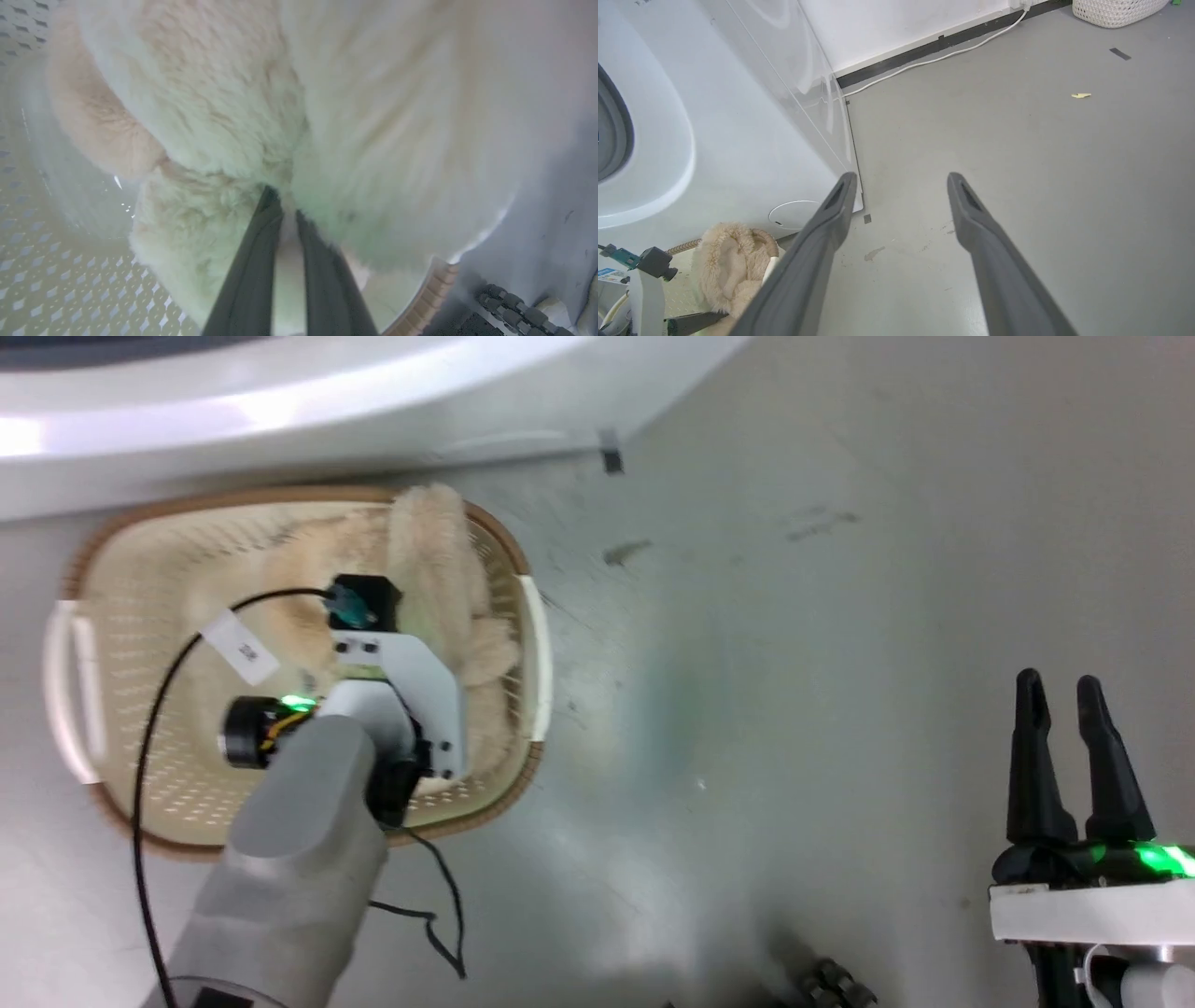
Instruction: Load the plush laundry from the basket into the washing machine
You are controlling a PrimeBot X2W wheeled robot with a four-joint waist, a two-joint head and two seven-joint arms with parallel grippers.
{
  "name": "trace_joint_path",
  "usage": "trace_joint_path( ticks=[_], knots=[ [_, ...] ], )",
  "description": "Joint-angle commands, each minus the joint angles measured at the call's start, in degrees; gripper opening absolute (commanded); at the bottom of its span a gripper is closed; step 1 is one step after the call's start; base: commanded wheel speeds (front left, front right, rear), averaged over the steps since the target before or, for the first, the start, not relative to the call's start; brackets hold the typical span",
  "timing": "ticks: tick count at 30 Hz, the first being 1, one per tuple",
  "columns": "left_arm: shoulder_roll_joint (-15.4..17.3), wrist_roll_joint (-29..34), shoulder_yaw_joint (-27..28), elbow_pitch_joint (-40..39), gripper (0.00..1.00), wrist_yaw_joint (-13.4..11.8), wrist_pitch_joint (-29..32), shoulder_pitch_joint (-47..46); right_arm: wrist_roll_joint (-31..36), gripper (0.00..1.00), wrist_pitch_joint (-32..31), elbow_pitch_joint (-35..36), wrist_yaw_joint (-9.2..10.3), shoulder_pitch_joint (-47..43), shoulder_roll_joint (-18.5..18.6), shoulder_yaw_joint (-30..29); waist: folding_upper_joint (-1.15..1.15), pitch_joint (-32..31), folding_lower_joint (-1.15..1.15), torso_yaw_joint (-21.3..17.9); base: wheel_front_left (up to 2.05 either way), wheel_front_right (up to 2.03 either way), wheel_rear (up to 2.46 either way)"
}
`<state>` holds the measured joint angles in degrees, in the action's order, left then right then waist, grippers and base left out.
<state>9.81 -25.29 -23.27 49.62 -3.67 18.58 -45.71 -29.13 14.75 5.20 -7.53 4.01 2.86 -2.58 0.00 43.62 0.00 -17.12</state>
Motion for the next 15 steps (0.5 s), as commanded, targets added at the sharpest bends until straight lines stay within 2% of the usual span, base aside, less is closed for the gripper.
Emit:
trace_joint_path(
  ticks=[1,2,15],
  knots=[
    [-0.6,-0.5,-0.1,0.0,0.00,0.7,-1.1,0.4,0.6,1.00,0.2,-0.4,0.04,0.9,0.0,-0.4,0.00,-3.0,0.00,2.6,0.00,0.00,0.00],
    [-1.9,-1.2,-0.3,0.7,0.00,1.9,-3.1,0.9,1.7,1.00,0.2,-1.5,0.04,1.0,0.0,-1.1,0.00,-5.9,0.00,4.4,0.00,0.00,0.00],
    [-5.5,-4.4,-1.1,1.8,0.00,6.2,-13.1,6.1,5.8,1.00,0.2,-6.3,0.04,-1.5,0.0,-3.2,0.00,-19.6,0.00,10.8,0.00,0.00,0.00]
  ],
)
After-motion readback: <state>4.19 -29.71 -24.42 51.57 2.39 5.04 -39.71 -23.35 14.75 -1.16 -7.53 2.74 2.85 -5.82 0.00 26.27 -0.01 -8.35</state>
